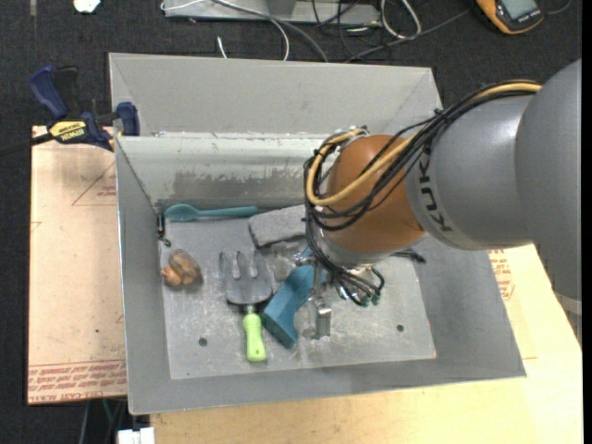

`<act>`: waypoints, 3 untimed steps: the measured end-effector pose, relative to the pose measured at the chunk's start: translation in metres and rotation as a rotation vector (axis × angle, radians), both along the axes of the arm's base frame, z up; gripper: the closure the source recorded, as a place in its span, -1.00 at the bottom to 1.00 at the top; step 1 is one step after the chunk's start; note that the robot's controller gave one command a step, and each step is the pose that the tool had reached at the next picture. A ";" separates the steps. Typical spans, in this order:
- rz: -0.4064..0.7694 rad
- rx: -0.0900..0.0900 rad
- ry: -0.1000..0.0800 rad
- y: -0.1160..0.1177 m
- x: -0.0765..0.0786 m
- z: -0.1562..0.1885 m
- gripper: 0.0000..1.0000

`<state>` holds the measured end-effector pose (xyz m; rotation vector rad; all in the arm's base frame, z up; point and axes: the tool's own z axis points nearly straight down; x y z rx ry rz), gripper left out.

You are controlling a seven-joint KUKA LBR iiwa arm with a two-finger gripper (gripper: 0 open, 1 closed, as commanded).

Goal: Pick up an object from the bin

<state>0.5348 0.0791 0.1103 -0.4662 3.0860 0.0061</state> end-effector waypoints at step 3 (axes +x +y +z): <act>0.337 -0.005 -0.006 -0.008 -0.023 0.005 1.00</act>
Offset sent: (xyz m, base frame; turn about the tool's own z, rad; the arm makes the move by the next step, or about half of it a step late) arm -0.0073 0.0065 -0.0097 -0.1897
